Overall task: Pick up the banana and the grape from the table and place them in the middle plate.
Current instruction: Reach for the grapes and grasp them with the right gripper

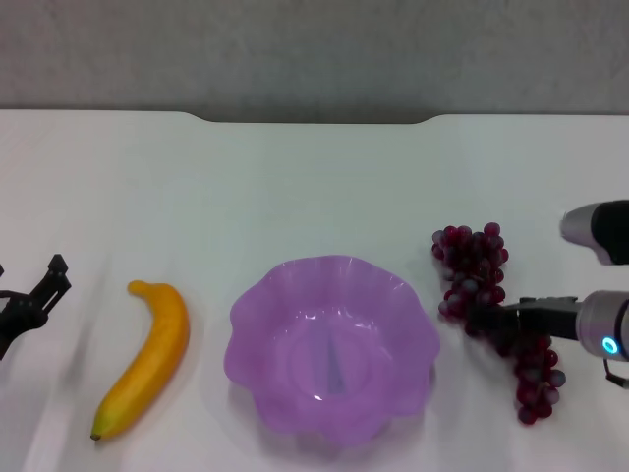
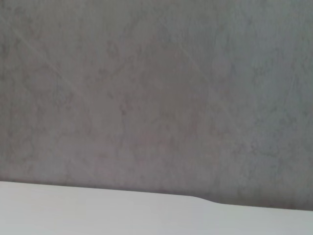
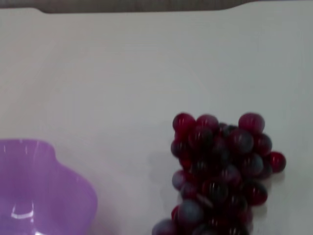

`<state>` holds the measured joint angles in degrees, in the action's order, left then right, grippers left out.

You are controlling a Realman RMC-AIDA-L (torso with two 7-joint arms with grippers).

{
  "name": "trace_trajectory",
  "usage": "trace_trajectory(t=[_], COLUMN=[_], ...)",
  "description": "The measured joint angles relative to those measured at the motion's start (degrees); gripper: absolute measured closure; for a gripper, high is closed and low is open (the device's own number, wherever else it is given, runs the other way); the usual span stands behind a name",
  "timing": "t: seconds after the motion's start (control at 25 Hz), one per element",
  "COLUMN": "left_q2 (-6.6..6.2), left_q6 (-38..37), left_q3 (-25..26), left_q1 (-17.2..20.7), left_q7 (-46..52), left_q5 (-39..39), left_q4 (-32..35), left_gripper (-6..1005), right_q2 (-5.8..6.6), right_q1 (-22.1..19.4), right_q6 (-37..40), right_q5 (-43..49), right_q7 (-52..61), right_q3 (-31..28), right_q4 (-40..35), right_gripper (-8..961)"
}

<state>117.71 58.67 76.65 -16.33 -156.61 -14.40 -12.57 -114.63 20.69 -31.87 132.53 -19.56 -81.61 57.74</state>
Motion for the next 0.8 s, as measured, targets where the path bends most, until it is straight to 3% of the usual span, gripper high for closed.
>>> trace_trajectory(t=[0.8], left_q2=[0.07], left_q6=[0.6], left_q3=[0.0], left_q1=[0.2], left_q7=[1.0], left_q5=[0.0], left_q4=[0.0], left_gripper=[93], right_q2=[-0.09], right_q1=[4.0], right_q6=[5.7], right_q5=[0.1], right_q7=[-2.1], right_q3=[3.9], right_q4=[-7.7], right_gripper=[90])
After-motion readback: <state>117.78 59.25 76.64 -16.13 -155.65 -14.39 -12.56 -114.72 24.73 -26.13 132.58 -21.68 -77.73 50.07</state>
